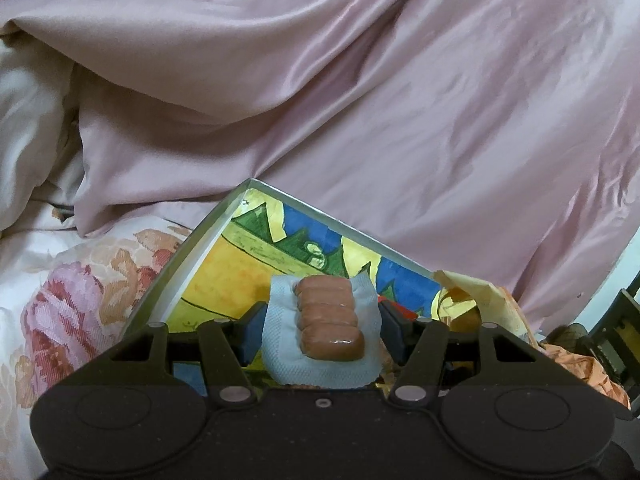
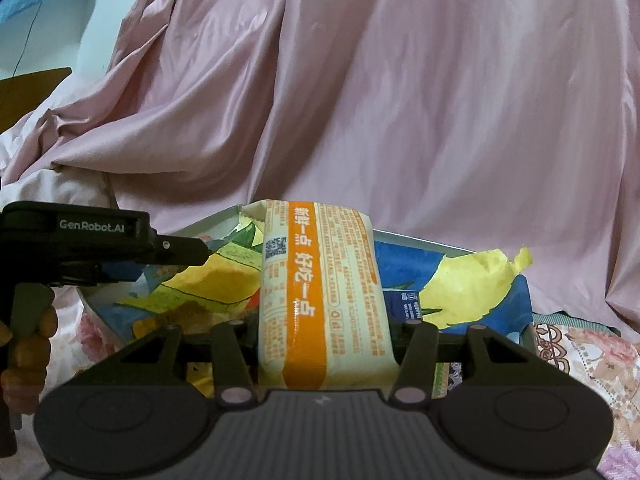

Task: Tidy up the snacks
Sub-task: 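Open the left gripper over the tray while the right releases the bread bag into it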

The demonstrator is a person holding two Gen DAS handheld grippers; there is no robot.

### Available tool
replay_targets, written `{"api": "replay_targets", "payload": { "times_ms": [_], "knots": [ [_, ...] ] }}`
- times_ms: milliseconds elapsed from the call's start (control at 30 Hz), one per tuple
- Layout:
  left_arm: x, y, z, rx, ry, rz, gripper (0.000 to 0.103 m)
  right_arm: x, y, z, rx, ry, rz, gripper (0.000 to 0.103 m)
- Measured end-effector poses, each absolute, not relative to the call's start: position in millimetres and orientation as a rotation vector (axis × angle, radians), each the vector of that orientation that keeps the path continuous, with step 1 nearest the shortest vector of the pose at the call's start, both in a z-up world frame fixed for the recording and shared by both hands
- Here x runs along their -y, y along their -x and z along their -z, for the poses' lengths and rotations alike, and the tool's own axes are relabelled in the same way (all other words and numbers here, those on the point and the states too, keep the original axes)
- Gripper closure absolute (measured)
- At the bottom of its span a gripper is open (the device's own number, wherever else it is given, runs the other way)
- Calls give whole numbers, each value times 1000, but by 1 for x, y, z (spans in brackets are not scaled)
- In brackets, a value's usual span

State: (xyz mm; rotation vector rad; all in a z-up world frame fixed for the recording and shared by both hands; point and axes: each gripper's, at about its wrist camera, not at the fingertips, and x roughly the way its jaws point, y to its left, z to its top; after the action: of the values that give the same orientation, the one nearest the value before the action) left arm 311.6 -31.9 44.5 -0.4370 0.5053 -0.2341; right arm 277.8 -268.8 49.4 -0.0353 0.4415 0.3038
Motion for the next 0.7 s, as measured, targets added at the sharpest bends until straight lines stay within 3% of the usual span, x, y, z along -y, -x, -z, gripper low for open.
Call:
{"api": "replay_targets", "payload": {
  "times_ms": [133,333,567,700],
  "knots": [
    [35,-314,-41,-537,419,223,41,264,-283,-51,-454,51,-292,49],
    [36,-308,-42,-531,406,219,21,260,-288,-46,-485,60,-263,47],
    [25,-290,-53,-495,441,179,2,263,-272,-54,-401,54,-255,22],
    [19,-272,-62,-455,419,170,1,266,-254,-63,-338,45,-248,14]
  ]
}}
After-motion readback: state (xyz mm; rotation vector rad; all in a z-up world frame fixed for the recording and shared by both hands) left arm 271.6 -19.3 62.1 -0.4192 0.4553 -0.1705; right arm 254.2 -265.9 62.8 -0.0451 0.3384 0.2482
